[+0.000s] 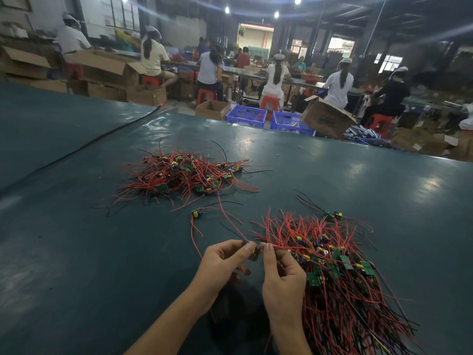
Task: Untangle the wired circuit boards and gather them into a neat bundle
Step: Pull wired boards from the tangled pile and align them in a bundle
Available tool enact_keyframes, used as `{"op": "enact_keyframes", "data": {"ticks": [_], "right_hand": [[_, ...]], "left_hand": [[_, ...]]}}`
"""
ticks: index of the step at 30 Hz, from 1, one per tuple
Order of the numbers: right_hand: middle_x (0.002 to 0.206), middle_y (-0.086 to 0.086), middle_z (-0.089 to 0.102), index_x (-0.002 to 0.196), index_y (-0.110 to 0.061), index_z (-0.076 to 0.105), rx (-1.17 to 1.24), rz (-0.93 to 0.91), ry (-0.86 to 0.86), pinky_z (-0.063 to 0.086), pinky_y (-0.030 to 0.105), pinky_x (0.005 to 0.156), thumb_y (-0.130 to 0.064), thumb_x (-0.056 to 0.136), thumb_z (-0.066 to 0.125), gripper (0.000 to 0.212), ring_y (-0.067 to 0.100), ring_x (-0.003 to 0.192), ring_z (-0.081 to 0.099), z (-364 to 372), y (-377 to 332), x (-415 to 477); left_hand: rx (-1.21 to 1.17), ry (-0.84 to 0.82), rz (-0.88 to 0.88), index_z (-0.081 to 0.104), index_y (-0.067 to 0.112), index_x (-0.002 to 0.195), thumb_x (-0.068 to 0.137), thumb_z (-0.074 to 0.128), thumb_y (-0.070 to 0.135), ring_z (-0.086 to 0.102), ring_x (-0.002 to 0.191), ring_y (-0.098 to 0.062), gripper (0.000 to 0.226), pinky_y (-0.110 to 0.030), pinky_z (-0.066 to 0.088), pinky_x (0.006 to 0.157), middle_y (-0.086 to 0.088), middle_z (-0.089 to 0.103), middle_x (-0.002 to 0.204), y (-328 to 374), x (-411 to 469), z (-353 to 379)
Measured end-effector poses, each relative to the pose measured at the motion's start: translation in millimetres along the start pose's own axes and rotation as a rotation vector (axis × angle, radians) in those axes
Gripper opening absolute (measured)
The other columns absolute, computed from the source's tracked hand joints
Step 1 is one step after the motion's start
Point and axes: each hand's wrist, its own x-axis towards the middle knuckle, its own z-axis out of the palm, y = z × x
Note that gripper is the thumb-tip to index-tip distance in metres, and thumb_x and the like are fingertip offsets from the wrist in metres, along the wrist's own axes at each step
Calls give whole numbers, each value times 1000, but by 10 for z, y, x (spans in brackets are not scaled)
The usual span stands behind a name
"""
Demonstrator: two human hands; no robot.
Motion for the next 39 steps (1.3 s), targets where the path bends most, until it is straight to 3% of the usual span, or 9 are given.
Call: {"op": "enact_keyframes", "data": {"ticks": [3,6,12,17,24,27,30,34,39], "right_hand": [[65,10,62,75,-17,70,14,47,12,48,28,56,-22,94,60,23,9,59,54,-4,12,7],[51,-8,48,82,-15,71,188,168,82,35,18,42,-19,97,56,21,3,45,39,-27,-26,72],[66,-7,52,86,-16,67,582,296,359,28,14,34,-18,100,50,23,0,40,32,-423,-177,353],[66,-4,60,89,-15,71,478,218,211,29,16,34,-29,94,56,21,2,40,37,-218,-157,223],[75,-3,72,85,-25,73,-51,-42,-163,54,28,61,-24,90,61,13,10,65,64,7,-84,-21],[71,-1,69,91,-24,72,36,7,-92,51,32,55,-31,88,56,17,13,61,61,-1,-114,-35],[69,-1,69,85,-25,74,168,78,-41,46,23,42,-23,93,56,20,8,53,59,-42,-142,-28],[67,1,66,82,-23,76,245,103,-108,48,23,47,-43,87,53,30,11,58,59,-56,-182,-47],[72,2,70,83,-22,75,202,96,-9,49,23,48,-41,81,60,24,10,60,62,-65,-123,10]], "left_hand": [[-16,12,0,76,15,79,63,77,46,61,61,-8,34,-19,46,51,-4,74,83,-7,8,0],[-37,53,57,75,16,70,59,77,43,60,57,-9,29,-19,45,48,-6,73,77,5,3,25],[-327,190,85,72,12,74,68,70,26,51,46,-6,15,-15,39,41,-4,69,69,130,69,-160],[-402,251,133,74,13,72,69,70,24,52,48,-6,11,-15,40,41,-5,72,76,191,101,-289],[-68,103,226,79,22,81,66,74,36,57,55,-9,22,-19,45,48,1,72,73,48,-2,14],[137,29,418,79,27,89,80,74,24,68,77,-11,11,-22,54,62,2,71,94,8,-29,51],[278,-2,617,76,12,101,84,70,12,66,97,-14,18,-22,56,75,-4,64,106,-35,-30,53],[506,47,830,74,16,106,88,69,17,68,76,-16,19,-37,56,58,0,61,109,-80,-10,4],[884,92,1010,69,25,112,92,64,27,58,69,-6,20,-26,52,60,7,61,113,-75,28,-92]]}}
